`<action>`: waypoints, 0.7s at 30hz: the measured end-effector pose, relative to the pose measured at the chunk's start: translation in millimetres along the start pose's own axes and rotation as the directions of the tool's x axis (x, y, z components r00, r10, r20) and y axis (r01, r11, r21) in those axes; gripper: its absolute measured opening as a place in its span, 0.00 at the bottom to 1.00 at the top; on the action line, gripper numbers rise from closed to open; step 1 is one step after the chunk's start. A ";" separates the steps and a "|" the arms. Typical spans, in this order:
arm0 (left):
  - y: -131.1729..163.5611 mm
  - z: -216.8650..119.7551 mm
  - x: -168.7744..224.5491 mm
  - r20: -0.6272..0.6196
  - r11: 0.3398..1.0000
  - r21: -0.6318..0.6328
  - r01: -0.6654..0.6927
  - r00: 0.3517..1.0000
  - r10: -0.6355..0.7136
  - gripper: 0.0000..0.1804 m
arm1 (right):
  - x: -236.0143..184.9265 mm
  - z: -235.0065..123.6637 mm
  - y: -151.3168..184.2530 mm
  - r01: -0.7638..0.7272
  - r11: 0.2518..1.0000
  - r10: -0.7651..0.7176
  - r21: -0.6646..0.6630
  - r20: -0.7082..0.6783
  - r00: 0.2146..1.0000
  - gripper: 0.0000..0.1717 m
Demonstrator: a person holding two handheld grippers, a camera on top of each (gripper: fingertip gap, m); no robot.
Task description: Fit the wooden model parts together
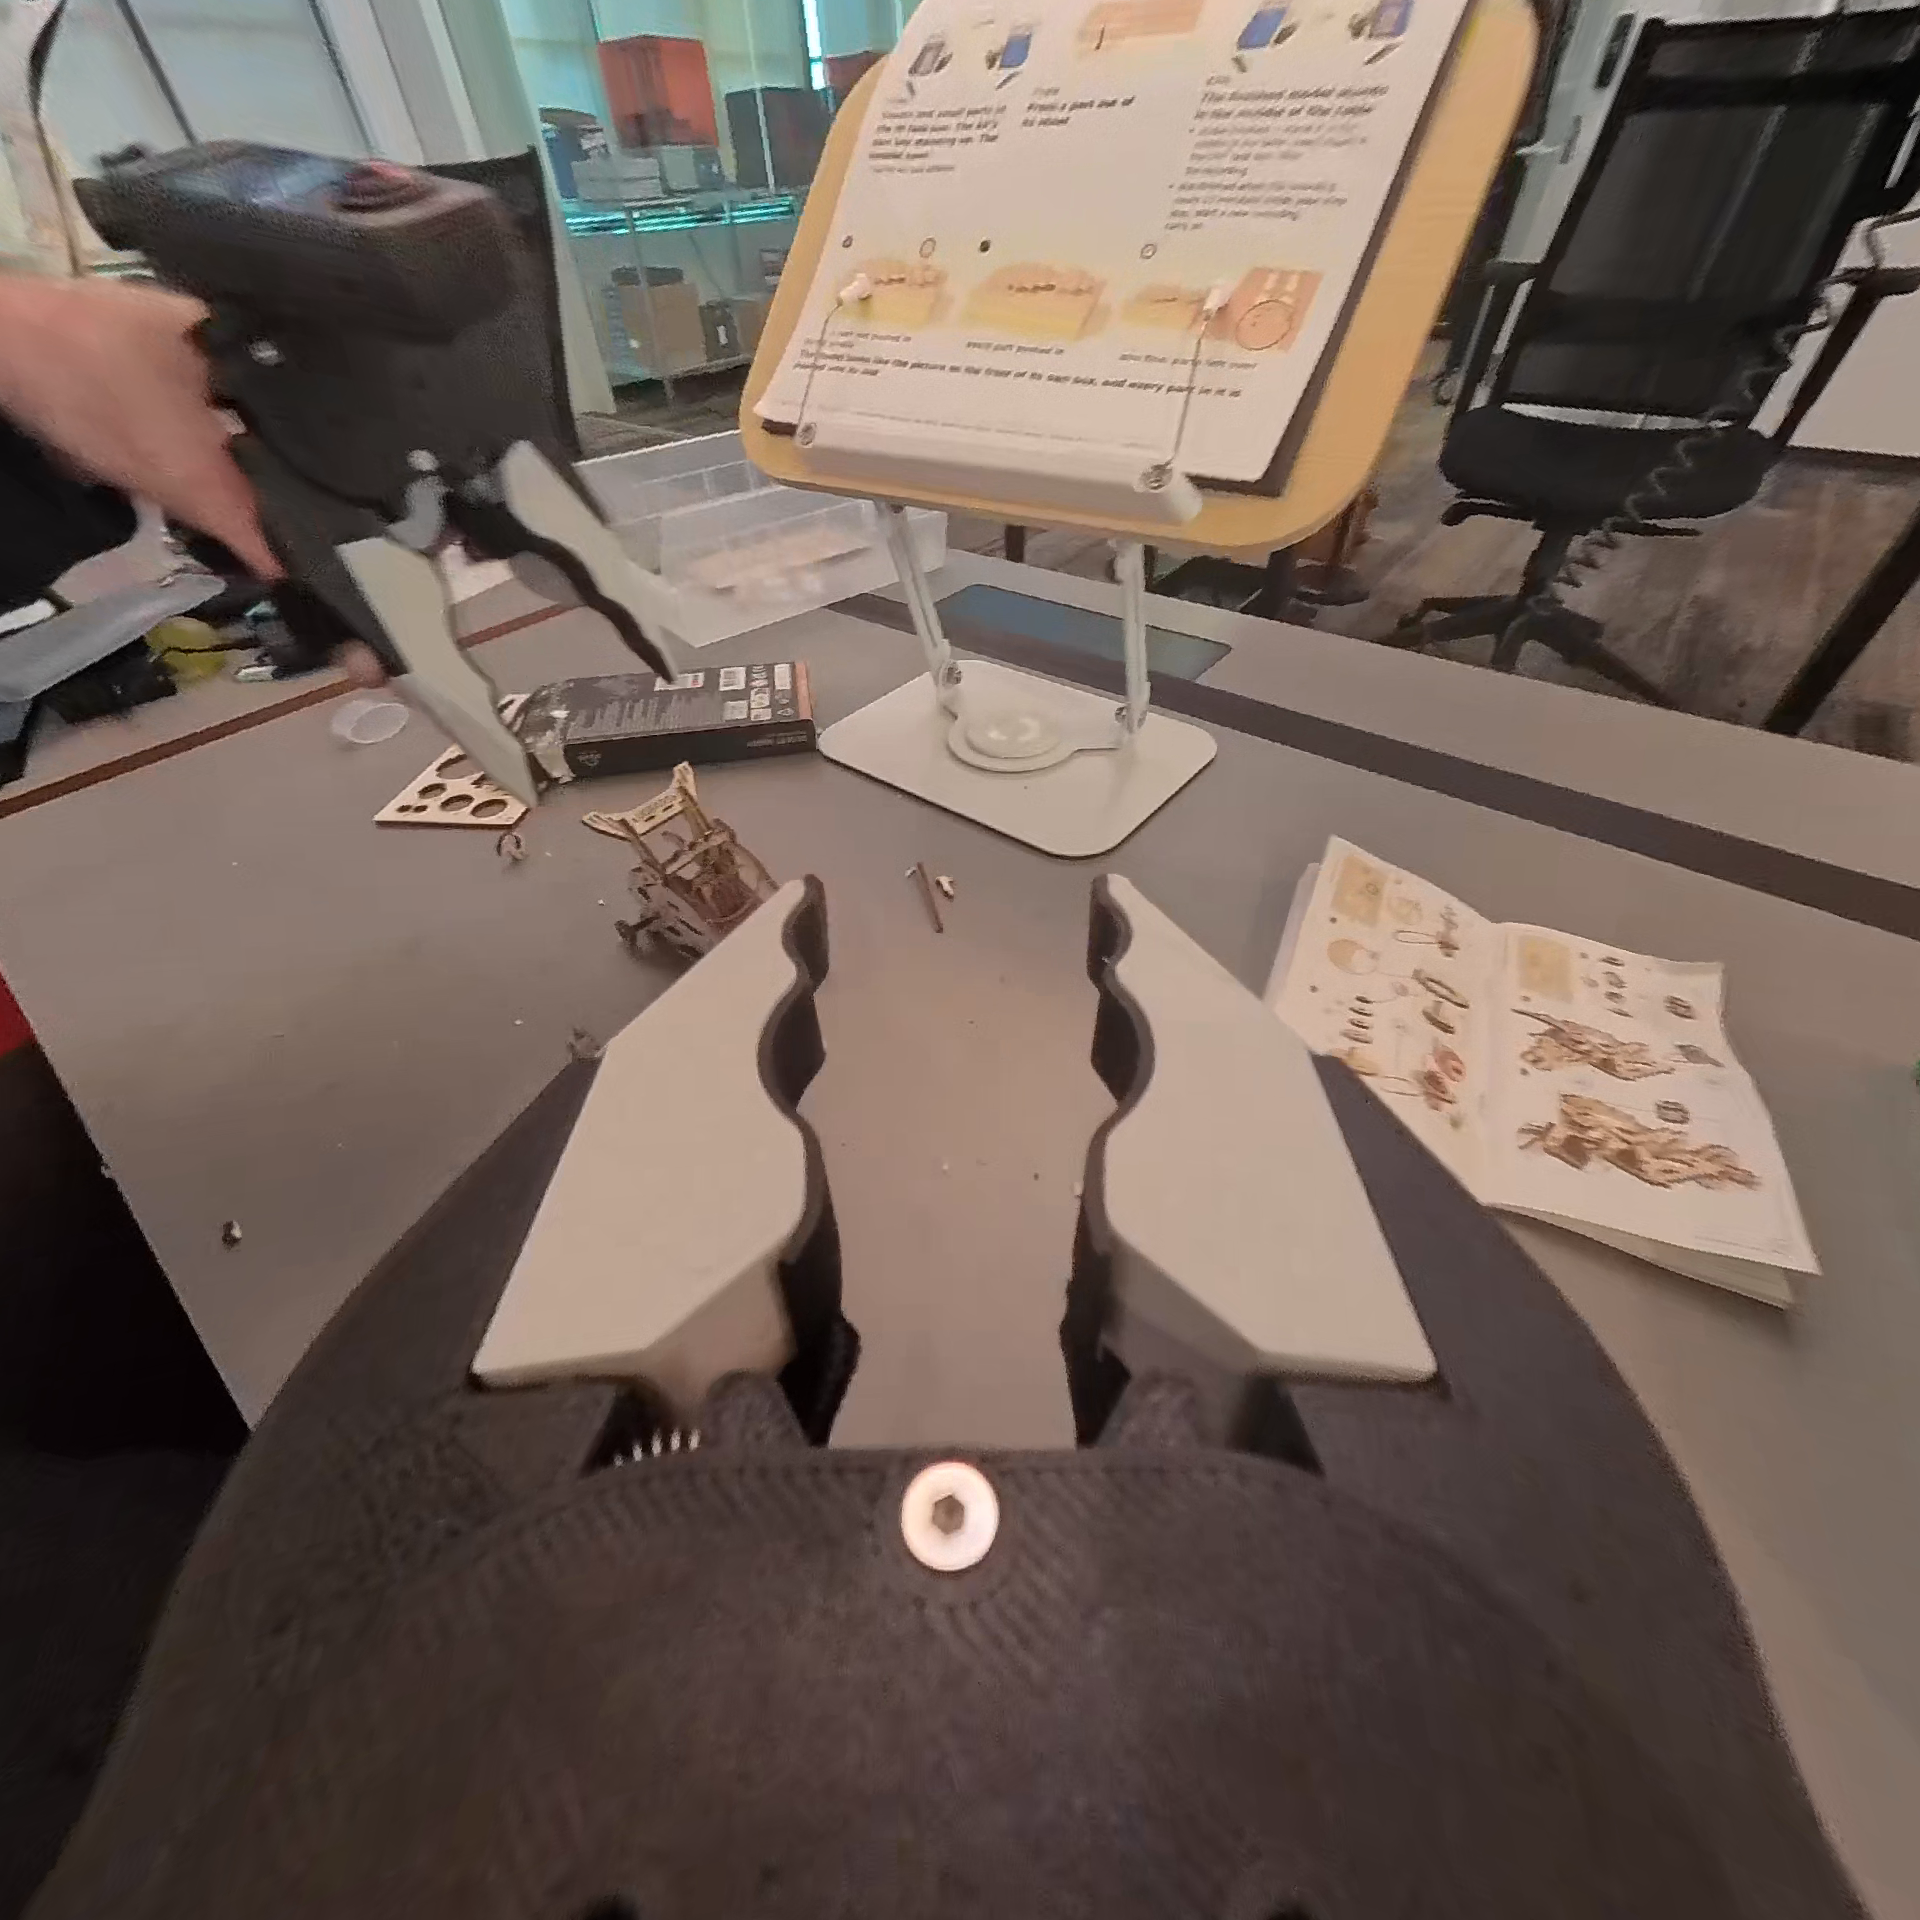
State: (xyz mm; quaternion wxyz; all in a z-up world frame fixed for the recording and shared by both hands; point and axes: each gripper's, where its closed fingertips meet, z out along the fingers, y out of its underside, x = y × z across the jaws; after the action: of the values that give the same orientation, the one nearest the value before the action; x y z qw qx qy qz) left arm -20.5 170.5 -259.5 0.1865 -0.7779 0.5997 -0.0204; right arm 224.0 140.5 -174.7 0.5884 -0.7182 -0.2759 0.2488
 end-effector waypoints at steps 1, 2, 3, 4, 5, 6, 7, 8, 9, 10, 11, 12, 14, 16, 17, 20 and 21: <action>3.7 -2.9 3.9 0.021 0.999 0.039 0.015 1.000 -0.016 0.47 | 4.3 -6.4 -4.8 0.003 1.000 -0.002 0.014 -0.017 1.000 0.28; 6.8 -3.8 9.2 0.036 0.997 0.072 0.025 0.999 -0.028 0.47 | 8.3 -13.5 -9.7 0.003 1.000 -0.002 0.029 -0.031 1.000 0.28; 10.6 -3.5 12.4 0.065 0.994 0.099 0.036 0.997 -0.042 0.47 | 13.1 -20.9 -12.7 0.005 0.999 -0.003 0.034 -0.049 0.999 0.28; 15.9 -2.3 15.1 0.092 0.992 0.114 0.049 0.994 -0.060 0.47 | 18.5 -28.4 -12.8 0.009 1.000 -0.007 0.026 -0.069 0.998 0.28; 20.0 -1.0 18.6 0.110 0.989 0.135 0.062 0.991 -0.078 0.47 | 23.4 -36.0 -9.9 0.013 1.000 -0.012 0.004 -0.083 0.996 0.28; 21.2 -0.6 23.3 0.120 0.981 0.177 0.074 0.988 -0.096 0.47 | 26.5 -43.2 -4.7 0.014 1.000 -0.015 -0.024 -0.083 0.996 0.28; 21.1 -0.1 30.9 0.106 0.970 0.229 0.085 0.988 -0.112 0.47 | 27.8 -49.7 2.9 0.009 0.998 -0.013 -0.059 -0.070 0.997 0.28; 21.5 1.0 37.5 0.087 0.956 0.275 0.100 0.988 -0.129 0.47 | 28.4 -55.2 13.8 0.002 0.994 -0.007 -0.107 -0.052 0.999 0.29; 23.8 3.3 40.1 0.085 0.945 0.308 0.111 0.986 -0.143 0.47 | 29.3 -59.7 27.2 0.000 0.987 -0.006 -0.163 -0.037 0.999 0.29; 27.2 6.9 40.7 0.092 0.938 0.329 0.112 0.984 -0.150 0.47 | 31.2 -63.0 42.2 0.006 0.975 -0.014 -0.222 -0.033 0.999 0.29; 31.0 11.3 40.1 0.093 0.932 0.342 0.117 0.983 -0.158 0.47 | 35.4 -65.1 57.9 0.017 0.959 -0.030 -0.283 -0.041 0.999 0.31; 34.6 16.8 38.3 0.087 0.929 0.347 0.131 0.982 -0.171 0.48 | 40.3 -66.1 73.5 0.022 0.938 -0.043 -0.346 -0.052 0.998 0.33; 38.7 27.9 34.2 0.068 0.925 0.351 0.143 0.982 -0.177 0.49 | 49.1 -65.6 99.3 0.030 0.893 -0.065 -0.449 -0.062 0.996 0.35; 38.5 36.8 28.4 0.056 0.921 0.360 0.145 0.983 -0.177 0.49 | 56.9 -65.0 119.4 0.023 0.855 -0.062 -0.518 -0.058 0.996 0.37; 37.3 40.6 26.5 0.047 0.919 0.368 0.143 0.984 -0.171 0.49 | 60.3 -64.6 130.5 -0.008 0.832 -0.030 -0.555 -0.060 0.998 0.37; 34.4 50.0 20.6 0.036 0.914 0.380 0.139 0.986 -0.165 0.49 | 72.6 -61.0 160.9 -0.116 0.761 0.046 -0.638 -0.125 0.991 0.36; 34.0 52.9 19.5 0.030 0.915 0.380 0.136 0.987 -0.159 0.49 | 71.1 -58.6 168.3 -0.163 0.740 0.098 -0.652 -0.136 0.986 0.34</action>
State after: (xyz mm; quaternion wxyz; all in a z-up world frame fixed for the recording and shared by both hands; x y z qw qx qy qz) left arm -33.0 159.0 -323.1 0.3480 -0.7710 0.5184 -0.1258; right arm 332.9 121.9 -331.7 0.2898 -0.9079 -0.2673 0.1422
